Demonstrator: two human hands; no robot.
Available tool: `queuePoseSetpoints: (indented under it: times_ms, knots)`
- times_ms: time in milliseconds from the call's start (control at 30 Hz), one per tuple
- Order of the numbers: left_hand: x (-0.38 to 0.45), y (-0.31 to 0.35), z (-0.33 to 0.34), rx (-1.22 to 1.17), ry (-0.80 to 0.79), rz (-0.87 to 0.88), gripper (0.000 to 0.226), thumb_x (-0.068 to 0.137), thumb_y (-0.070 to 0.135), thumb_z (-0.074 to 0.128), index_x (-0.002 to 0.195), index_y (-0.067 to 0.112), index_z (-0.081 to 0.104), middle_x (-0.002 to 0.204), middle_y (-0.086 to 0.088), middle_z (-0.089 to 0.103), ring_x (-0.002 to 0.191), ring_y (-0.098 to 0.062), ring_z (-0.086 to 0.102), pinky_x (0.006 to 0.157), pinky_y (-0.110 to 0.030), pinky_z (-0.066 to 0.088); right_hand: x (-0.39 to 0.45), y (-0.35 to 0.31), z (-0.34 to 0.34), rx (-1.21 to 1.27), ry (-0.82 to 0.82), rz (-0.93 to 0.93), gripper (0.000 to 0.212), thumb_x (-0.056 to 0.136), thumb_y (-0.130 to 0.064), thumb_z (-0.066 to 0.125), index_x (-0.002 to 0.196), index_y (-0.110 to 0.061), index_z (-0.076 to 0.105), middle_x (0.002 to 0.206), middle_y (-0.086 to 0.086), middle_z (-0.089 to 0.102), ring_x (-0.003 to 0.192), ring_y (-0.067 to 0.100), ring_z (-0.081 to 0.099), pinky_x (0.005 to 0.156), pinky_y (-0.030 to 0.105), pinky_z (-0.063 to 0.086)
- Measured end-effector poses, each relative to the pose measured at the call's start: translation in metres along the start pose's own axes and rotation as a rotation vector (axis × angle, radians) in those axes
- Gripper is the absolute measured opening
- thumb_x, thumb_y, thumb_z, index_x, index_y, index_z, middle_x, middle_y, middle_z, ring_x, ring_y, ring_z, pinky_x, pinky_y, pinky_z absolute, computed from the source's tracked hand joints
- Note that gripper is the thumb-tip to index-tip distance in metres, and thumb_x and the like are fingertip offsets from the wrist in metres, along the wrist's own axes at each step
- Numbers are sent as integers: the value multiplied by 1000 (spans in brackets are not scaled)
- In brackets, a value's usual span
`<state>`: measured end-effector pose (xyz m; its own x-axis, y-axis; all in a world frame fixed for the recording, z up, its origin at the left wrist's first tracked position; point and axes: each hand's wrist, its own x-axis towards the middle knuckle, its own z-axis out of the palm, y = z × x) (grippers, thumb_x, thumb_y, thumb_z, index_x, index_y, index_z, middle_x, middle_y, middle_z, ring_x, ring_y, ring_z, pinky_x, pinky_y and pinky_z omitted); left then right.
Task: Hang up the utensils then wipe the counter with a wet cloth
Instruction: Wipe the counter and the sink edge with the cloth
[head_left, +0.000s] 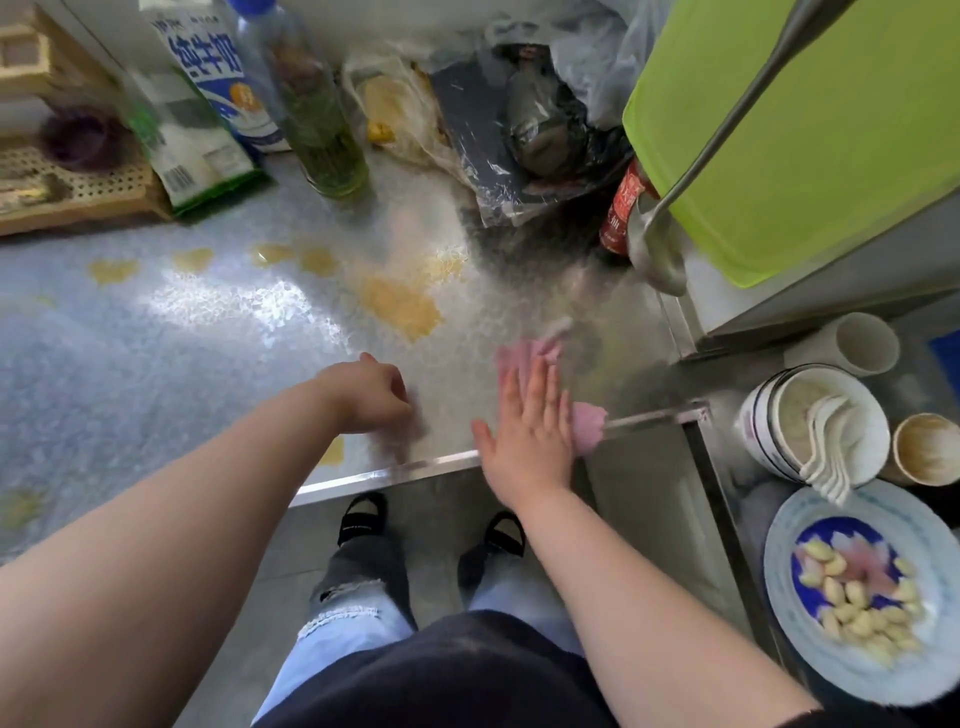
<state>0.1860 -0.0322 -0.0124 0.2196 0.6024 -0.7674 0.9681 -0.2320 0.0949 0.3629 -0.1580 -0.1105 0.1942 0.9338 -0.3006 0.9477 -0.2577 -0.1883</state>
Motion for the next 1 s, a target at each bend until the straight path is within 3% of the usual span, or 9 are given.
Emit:
queuePoseSetpoints:
  times_ms: [100, 167, 333, 500, 567, 633, 700, 767, 1000]
  knots:
    - [0, 3, -7, -69, -10, 0, 39, 90, 40, 58, 121, 17, 64, 124, -7, 62, 106, -26, 61, 92, -35, 49, -10, -24, 5, -26, -144, -338, 80, 101, -57, 27, 155, -27, -25, 161, 7, -34, 151, 25, -28, 125, 48, -8]
    - [2, 4, -11, -133, -29, 2, 37, 90, 34, 59, 116, 9, 67, 118, -9, 68, 102, -25, 62, 93, -39, 49, 1, -5, 0, -64, -157, -395, 77, 102, -55, 26, 157, -26, -20, 163, 5, -30, 151, 22, -28, 126, 47, -2]
    - [1, 1, -6, -63, -57, 11, 36, 89, 39, 55, 115, 16, 66, 132, -15, 52, 99, -29, 62, 92, -38, 51, 59, 75, -29, -69, -2, 80, 74, 101, -57, 10, 160, -18, -13, 165, 16, -21, 153, 32, -18, 126, 49, 0]
    - [-1, -1, -5, -10, -87, 22, 39, 89, 38, 52, 117, 14, 67, 154, -25, 30, 94, -31, 67, 90, -37, 52, 97, 41, -43, 134, 40, 464, 79, 101, -55, 28, 161, -13, -1, 167, 19, -11, 155, 35, -11, 125, 51, -2]
    - [0, -2, -8, -40, -90, 34, 40, 89, 39, 52, 116, 14, 67, 146, -24, 38, 93, -29, 66, 90, -38, 52, 92, 3, -35, 83, 35, 267, 80, 101, -57, 25, 160, -19, -15, 166, 15, -21, 154, 34, -18, 124, 50, -7]
    - [1, -2, -10, -49, -101, 51, 37, 88, 39, 52, 113, 15, 67, 138, -24, 45, 96, -29, 63, 84, -35, 49, 78, -33, -27, 39, -52, -106, 81, 101, -56, 26, 155, -27, -27, 164, 9, -30, 152, 30, -24, 123, 49, -10]
    - [2, -1, -11, -56, -122, 64, 34, 90, 37, 51, 110, 15, 66, 132, -24, 51, 101, -28, 58, 77, -33, 41, 67, -48, -21, -58, -187, -376, 78, 102, -55, 25, 155, -28, -25, 163, 6, -31, 151, 25, -27, 125, 49, -9]
    - [3, -2, -14, -80, -122, 75, 32, 91, 37, 52, 108, 14, 66, 122, -18, 60, 107, -27, 54, 78, -33, 39, 63, -37, -21, -139, -216, -466, 74, 103, -55, 23, 157, -27, -19, 164, 5, -30, 151, 22, -28, 126, 47, -5]
    - [4, -15, -20, -190, -149, 103, 29, 91, 36, 59, 111, 18, 68, 105, 0, 61, 94, -21, 58, 83, -33, 46, 82, 65, -44, -81, -80, 75, 76, 100, -57, 12, 160, -17, -11, 167, 13, -19, 154, 31, -18, 126, 51, 2]
